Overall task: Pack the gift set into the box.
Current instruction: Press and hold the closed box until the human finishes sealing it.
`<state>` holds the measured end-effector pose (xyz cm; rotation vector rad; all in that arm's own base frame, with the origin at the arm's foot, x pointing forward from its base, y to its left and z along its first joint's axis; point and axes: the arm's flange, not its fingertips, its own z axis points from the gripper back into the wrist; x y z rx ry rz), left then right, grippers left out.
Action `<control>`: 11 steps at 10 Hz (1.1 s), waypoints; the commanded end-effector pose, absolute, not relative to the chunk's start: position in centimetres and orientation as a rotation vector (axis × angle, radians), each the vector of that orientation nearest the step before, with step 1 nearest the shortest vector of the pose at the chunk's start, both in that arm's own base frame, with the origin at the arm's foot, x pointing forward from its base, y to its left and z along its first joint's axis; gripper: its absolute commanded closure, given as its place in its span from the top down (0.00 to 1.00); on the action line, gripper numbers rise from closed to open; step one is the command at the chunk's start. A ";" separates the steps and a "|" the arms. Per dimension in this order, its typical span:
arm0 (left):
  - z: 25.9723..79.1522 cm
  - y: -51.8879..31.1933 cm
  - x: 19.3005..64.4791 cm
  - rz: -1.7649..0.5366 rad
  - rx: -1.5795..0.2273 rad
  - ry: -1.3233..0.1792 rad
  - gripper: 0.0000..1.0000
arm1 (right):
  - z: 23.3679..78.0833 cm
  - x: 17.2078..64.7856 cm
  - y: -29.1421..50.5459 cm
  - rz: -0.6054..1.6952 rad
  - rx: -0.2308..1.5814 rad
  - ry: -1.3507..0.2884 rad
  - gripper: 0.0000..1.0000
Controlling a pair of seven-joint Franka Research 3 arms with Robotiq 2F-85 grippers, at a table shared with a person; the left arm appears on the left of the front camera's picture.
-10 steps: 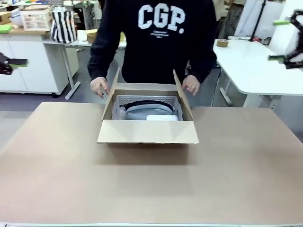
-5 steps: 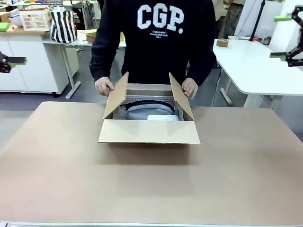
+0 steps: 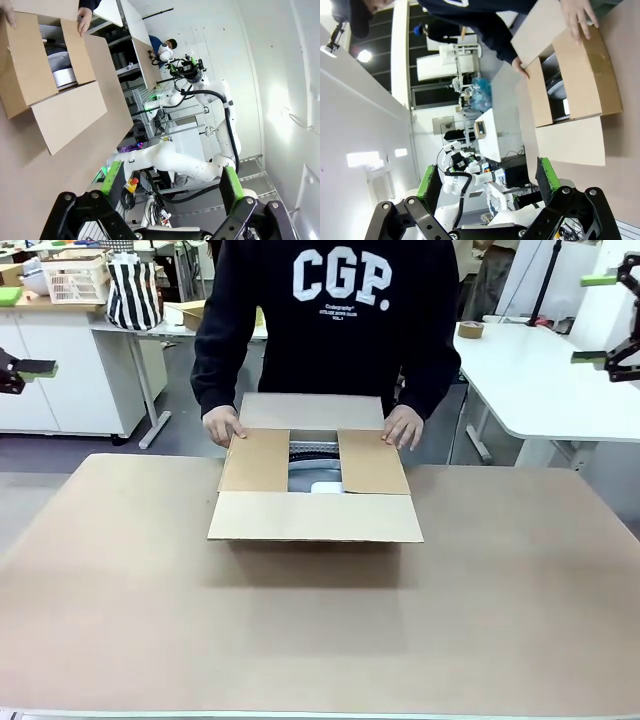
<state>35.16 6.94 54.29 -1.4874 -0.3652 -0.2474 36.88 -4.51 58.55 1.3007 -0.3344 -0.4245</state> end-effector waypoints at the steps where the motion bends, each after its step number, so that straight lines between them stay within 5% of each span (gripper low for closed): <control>1: 54.4 6.9 34.9 -0.249 -1.504 -0.366 1.00 | 58.7 36.9 -4.3 -0.432 1.328 -0.337 1.00; 11: 54.4 6.9 34.9 -0.249 -1.504 -0.366 1.00 | 58.7 36.9 -4.3 -0.432 1.328 -0.337 1.00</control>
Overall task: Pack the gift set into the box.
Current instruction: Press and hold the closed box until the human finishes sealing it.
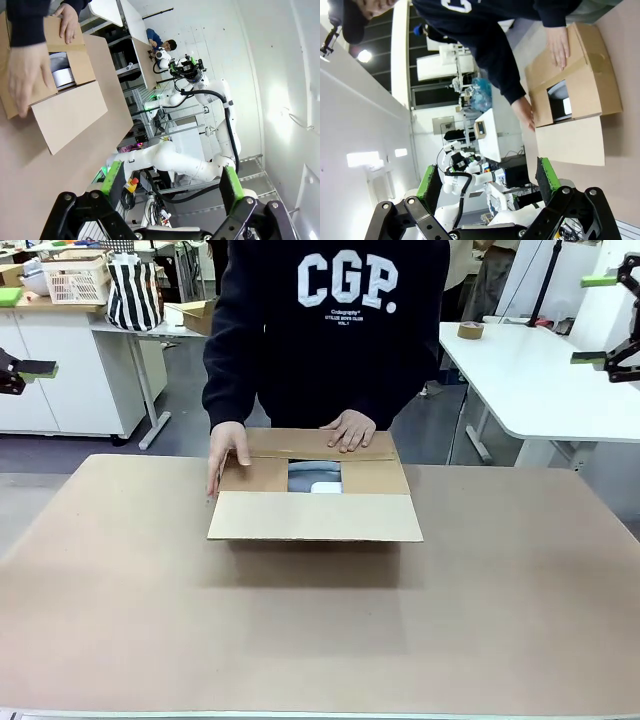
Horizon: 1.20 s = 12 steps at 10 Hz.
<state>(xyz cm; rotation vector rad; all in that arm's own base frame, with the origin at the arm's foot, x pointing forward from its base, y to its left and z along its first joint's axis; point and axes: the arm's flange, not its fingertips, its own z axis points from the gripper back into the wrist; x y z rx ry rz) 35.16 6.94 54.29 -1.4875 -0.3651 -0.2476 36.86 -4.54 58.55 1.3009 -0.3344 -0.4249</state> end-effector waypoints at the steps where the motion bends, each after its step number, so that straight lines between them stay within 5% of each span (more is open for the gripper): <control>1: 54.4 6.9 34.9 -0.249 -1.504 -0.366 1.00 | 58.7 36.9 -4.3 -0.432 1.328 -0.337 1.00; 12: 54.4 6.9 34.9 -0.249 -1.504 -0.366 1.00 | 58.7 36.9 -4.3 -0.432 1.328 -0.337 1.00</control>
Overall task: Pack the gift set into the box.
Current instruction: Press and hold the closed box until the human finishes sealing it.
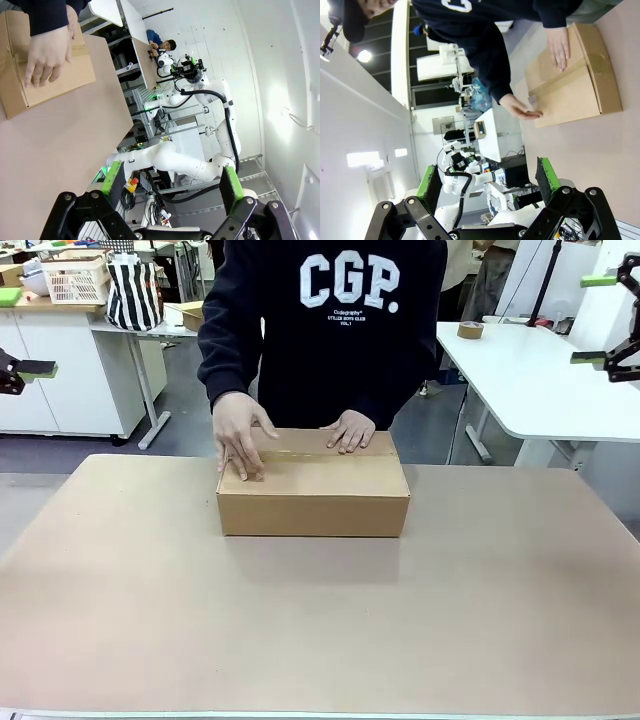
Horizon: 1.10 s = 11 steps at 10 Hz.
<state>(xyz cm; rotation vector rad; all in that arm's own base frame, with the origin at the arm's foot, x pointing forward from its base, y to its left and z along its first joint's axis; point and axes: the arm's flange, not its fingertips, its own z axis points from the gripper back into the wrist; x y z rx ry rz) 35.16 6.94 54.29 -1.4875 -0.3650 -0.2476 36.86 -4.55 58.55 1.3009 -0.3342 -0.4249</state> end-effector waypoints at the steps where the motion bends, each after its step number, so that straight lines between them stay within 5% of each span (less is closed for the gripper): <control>1: 54.4 6.9 34.9 -0.249 -1.504 -0.366 1.00 | 58.7 36.9 -4.3 -0.432 1.328 -0.337 1.00; 11: 54.4 6.9 34.9 -0.249 -1.504 -0.366 1.00 | 58.7 36.9 -4.3 -0.432 1.328 -0.337 1.00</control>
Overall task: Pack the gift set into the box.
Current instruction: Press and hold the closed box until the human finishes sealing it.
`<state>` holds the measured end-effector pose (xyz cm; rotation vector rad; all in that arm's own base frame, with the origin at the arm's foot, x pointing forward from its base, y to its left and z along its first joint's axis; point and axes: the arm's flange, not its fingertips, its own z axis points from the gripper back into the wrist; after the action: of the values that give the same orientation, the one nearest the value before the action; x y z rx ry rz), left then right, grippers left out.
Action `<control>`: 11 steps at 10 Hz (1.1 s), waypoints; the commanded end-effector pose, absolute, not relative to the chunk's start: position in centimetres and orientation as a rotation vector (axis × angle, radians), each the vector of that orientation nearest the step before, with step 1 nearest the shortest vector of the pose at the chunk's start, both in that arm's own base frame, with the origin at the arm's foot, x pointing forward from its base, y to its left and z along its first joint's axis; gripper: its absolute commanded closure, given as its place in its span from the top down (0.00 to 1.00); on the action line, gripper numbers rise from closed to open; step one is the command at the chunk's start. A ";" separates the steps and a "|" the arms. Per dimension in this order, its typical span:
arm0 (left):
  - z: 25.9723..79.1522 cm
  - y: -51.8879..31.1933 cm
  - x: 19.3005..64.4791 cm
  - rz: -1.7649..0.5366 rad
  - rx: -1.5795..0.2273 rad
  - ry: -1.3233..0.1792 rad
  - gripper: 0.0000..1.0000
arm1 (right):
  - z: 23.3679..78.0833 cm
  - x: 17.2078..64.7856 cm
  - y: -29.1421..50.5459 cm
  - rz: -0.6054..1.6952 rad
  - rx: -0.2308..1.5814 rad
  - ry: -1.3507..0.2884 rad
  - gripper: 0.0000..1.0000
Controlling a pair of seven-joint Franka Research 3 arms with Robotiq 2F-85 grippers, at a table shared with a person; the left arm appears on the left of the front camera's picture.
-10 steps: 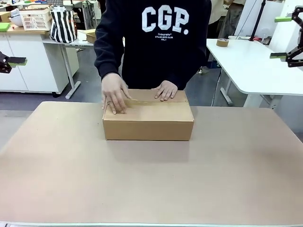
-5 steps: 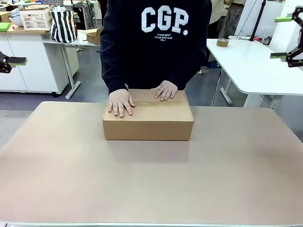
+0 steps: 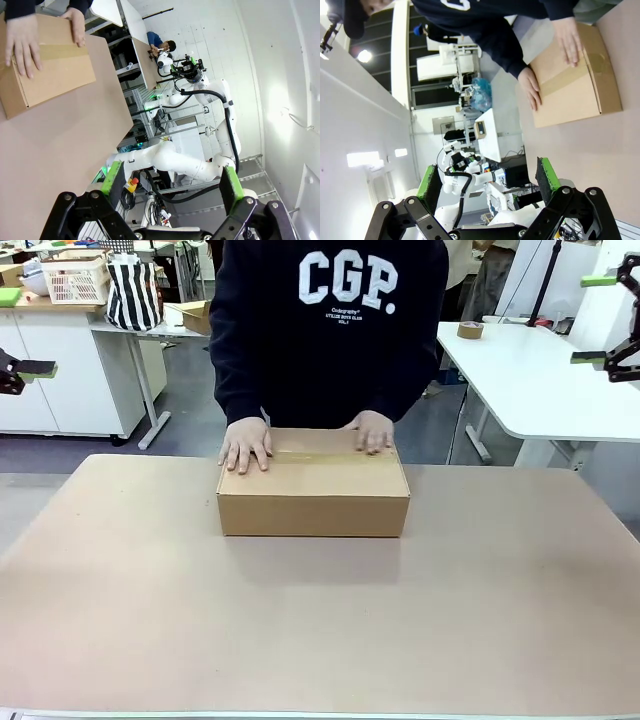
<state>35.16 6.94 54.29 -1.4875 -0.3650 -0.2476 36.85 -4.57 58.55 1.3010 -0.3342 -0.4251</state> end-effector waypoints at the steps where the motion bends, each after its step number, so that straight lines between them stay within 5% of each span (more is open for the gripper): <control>1: 54.4 6.9 34.9 -0.249 -1.504 -0.366 1.00 | 58.7 36.9 -4.3 -0.432 1.328 -0.337 1.00; 11: 54.4 6.9 34.9 -0.249 -1.504 -0.366 1.00 | 58.7 36.9 -4.3 -0.432 1.328 -0.337 1.00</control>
<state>35.16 6.94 54.29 -1.4875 -0.3650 -0.2476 36.84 -4.62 58.55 1.3012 -0.3341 -0.4255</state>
